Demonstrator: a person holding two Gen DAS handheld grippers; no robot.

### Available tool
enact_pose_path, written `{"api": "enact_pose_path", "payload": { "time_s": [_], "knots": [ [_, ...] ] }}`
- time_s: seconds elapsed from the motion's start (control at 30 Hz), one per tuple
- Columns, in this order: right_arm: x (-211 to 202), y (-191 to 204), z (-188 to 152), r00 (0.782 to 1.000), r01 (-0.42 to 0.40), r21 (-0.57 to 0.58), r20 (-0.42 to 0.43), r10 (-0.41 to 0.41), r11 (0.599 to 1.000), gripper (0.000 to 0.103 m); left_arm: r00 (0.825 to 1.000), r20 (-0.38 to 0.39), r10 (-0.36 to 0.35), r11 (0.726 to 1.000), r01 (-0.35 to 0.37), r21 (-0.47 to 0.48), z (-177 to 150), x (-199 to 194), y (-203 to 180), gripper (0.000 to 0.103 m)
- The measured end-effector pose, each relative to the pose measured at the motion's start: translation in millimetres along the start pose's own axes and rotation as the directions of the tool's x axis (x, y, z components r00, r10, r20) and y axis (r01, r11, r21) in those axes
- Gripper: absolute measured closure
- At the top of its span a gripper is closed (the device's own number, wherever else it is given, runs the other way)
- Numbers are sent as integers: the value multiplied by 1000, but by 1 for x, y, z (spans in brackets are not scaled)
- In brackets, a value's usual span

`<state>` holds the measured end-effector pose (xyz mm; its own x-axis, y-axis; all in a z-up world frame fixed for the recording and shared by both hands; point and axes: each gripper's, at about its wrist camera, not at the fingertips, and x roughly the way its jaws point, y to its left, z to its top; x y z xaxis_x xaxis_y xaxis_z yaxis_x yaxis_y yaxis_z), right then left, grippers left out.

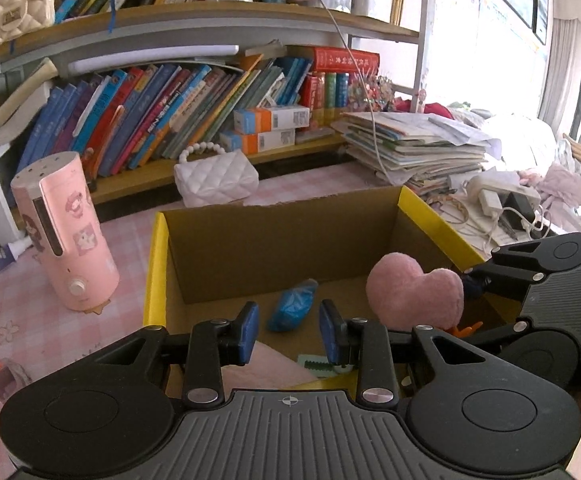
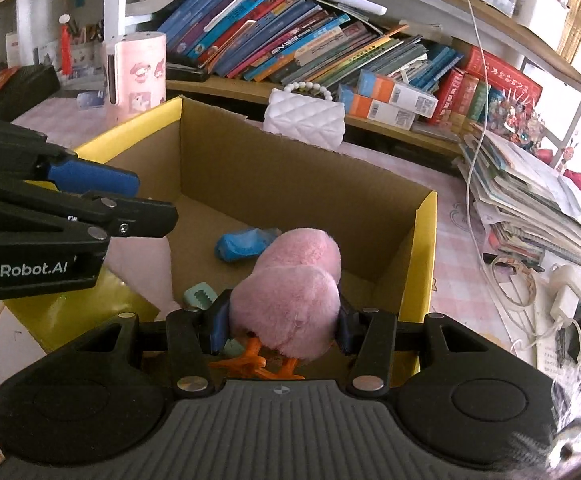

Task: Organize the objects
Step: 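Open the left gripper to drop the charger while the right gripper releases the chick into the box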

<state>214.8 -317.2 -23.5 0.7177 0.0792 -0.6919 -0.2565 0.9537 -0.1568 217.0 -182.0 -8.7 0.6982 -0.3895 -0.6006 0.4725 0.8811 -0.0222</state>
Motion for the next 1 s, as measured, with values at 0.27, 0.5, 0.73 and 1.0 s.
{"api": "enact_pose_path", "payload": {
  "time_s": [0.27,0.5,0.73,1.0],
  "knots": [
    [-3,-1,-2,1000,11,24,15,-11,1000,51,995,93,23,999,-26,39,0,-25,-7,31],
    [-23,1,-1,996,38,62,83,-43,997,48,985,165,55,998,-58,11,1,-56,-2,19],
    [-54,-3,-5,980,93,151,158,-117,984,46,975,200,98,995,-89,-52,-10,-84,9,15],
    [-89,1,-22,960,156,258,186,-208,954,45,972,210,101,994,-89,-69,-33,-114,13,15]
  ]
}}
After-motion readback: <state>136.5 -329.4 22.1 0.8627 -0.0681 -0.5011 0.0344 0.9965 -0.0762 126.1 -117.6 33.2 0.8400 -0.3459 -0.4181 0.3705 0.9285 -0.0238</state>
